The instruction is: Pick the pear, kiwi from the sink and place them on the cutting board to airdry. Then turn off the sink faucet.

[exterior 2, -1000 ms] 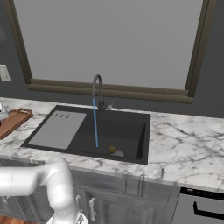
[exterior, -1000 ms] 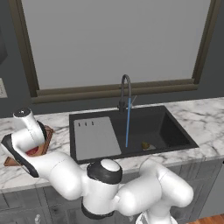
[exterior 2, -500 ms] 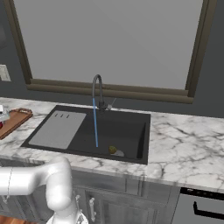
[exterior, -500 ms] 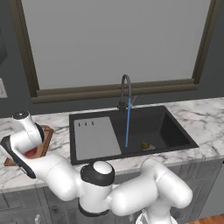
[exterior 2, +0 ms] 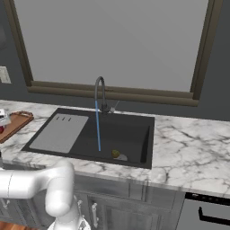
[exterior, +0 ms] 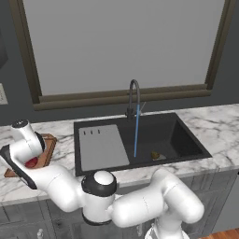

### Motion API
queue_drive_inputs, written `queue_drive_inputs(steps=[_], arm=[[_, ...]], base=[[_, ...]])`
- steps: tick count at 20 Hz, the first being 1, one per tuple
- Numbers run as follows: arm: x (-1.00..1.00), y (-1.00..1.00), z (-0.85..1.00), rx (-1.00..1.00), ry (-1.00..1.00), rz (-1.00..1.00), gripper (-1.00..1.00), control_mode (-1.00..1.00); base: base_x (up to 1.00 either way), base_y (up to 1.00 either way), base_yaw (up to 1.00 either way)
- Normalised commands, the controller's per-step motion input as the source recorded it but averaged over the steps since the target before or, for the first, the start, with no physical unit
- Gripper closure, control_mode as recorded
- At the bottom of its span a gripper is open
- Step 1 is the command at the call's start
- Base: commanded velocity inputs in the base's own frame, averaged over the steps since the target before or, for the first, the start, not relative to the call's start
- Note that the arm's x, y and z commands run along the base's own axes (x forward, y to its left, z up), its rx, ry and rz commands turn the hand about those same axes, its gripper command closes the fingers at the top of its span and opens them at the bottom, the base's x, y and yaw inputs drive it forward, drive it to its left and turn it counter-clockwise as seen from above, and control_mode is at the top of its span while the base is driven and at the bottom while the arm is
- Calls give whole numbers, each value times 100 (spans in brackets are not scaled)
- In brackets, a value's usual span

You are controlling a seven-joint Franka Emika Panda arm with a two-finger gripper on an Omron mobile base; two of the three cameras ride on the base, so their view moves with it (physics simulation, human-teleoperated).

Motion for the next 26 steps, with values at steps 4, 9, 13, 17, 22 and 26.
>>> queue_drive_inputs(steps=[4, 9, 13, 17, 22, 26], arm=[[16, 18, -16, -2, 2, 0, -100, -100], [0, 2, 0, 0, 0, -1, -100, -100], [0, -1, 0, 0, 0, -2, -100, -100], [0, 0, 3, 0, 0, -1, -100, -100], [-5, -5, 22, 0, -3, 0, -100, -100], [-23, -29, 62, 1, -15, 0, -100, -100]], base=[[0, 0, 0], [0, 0, 0], [0, 0, 0], [0, 0, 0], [0, 0, 0], [0, 0, 0]])
